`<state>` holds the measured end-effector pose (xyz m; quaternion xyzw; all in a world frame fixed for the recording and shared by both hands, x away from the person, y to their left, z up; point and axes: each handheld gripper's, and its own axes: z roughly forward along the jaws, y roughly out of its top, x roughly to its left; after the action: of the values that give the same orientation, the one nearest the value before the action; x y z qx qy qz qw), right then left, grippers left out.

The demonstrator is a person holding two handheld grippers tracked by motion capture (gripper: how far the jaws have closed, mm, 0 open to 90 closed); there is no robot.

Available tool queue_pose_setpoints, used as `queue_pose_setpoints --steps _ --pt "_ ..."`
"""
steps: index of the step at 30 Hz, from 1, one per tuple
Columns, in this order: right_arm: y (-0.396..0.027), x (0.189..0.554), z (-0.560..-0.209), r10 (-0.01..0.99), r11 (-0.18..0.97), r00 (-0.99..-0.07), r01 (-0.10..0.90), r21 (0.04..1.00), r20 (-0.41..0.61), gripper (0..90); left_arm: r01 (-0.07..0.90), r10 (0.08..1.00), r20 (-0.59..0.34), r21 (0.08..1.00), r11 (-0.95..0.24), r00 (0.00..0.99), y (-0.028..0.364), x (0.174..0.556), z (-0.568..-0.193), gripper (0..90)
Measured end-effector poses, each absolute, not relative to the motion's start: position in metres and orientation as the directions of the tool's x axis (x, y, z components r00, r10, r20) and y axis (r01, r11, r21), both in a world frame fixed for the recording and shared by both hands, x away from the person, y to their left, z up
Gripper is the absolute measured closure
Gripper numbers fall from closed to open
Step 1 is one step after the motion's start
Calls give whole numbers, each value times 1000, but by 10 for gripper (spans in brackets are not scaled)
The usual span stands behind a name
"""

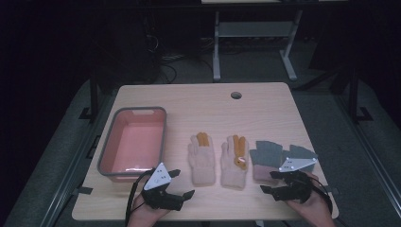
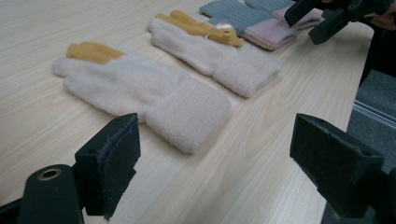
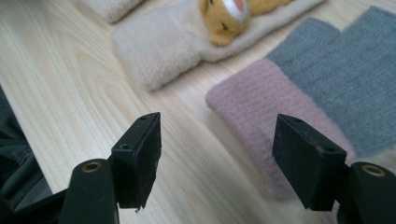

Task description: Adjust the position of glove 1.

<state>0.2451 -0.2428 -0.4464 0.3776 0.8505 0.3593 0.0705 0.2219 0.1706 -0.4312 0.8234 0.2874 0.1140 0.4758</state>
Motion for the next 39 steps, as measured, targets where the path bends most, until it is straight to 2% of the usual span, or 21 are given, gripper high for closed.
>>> queue_pose_setpoints --steps 9,19,39 --pt "-238 249 -444 667 477 -727 587 654 165 322 361 582 -77 847 -391 810 170 220 -432 158" --pt "-230 270 -432 639 496 -747 582 644 183 324 370 590 -85 847 -381 803 175 220 -431 158" --pt "-191 300 -412 569 586 -810 522 620 144 341 368 583 -89 849 -379 808 173 220 -431 158"
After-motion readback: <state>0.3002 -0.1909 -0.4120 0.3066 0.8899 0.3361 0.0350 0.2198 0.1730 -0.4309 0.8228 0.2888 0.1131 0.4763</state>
